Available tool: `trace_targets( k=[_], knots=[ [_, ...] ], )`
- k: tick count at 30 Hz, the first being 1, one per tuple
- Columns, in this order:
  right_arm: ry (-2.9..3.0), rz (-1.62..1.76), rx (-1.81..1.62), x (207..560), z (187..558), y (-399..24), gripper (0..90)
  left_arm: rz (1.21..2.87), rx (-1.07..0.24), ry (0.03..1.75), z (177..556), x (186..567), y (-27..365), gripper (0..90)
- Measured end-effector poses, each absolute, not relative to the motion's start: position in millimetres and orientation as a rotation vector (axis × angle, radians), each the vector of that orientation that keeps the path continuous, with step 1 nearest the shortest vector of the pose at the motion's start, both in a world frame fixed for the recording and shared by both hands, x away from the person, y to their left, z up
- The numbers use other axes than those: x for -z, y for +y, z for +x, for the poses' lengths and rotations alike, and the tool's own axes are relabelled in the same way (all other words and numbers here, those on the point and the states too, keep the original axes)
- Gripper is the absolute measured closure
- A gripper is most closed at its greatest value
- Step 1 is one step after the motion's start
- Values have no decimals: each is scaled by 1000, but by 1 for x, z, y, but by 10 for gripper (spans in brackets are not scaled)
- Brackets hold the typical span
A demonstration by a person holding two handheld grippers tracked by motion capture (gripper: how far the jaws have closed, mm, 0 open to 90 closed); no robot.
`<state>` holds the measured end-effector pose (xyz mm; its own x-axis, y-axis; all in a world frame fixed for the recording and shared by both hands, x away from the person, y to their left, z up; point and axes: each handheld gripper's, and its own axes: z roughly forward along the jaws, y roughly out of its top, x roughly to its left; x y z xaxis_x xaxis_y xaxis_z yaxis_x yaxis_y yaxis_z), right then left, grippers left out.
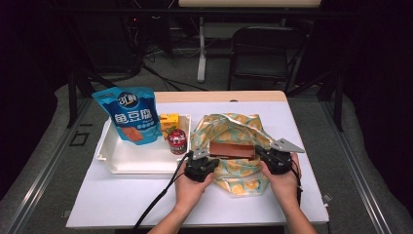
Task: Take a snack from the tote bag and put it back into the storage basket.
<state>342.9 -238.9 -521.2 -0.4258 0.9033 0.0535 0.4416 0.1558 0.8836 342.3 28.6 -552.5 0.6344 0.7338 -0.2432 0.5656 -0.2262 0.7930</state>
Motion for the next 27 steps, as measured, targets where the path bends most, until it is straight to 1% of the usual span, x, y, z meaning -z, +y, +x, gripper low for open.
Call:
trace_targets(
  k=[5, 13, 17, 27],
  knots=[
    [1951, 1285, -1179, 528, 367, -235, 900, 1929, -218, 1025, 344, 553, 26, 900],
    [1987, 1338, -1130, 537, 386, -238, 900, 1946, -220, 1037, 350, 554, 23, 900],
    [2011, 1353, -1133, 540, 381, -241, 900, 1949, -242, 1040, 354, 554, 20, 900],
    [2060, 1316, -1180, 539, 356, -244, 900, 1941, -220, 1065, 354, 558, 13, 900]
  ],
)
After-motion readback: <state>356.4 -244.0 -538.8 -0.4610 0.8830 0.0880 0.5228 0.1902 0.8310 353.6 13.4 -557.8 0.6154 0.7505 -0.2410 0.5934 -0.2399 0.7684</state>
